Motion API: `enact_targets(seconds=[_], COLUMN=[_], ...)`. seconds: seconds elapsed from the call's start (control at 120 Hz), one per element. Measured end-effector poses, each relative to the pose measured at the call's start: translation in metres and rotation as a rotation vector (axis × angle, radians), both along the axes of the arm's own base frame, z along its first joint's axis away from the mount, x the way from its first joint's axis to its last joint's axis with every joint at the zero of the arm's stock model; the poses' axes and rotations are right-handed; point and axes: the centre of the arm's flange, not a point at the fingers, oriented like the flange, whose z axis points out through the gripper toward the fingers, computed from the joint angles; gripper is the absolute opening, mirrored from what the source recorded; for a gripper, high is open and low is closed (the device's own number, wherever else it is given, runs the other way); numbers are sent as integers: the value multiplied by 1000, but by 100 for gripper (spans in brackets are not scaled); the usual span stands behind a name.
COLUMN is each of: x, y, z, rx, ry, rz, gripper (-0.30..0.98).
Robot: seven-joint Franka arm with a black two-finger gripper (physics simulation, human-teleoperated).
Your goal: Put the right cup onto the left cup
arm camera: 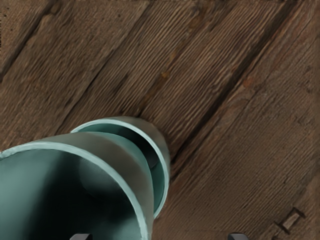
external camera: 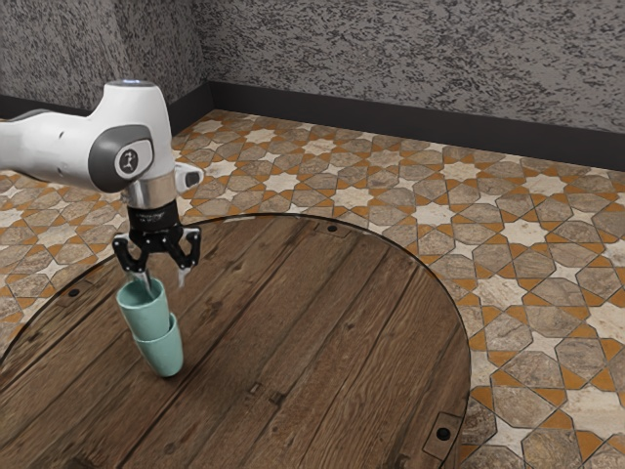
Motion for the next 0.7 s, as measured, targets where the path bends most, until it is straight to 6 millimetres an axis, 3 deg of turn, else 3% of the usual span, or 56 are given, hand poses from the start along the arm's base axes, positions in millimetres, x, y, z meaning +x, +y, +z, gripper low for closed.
enact_targets(seconds=[0.142, 0.317, 0.533, 0.7], x=[4, 5, 19, 19], y=[-8, -31, -60, -69], z=[20, 42, 118, 138], rx=[6, -27, -16, 9], ry=[-29, -47, -108, -87], rz=[-16, -84, -273, -415], gripper=[53, 62, 66, 67])
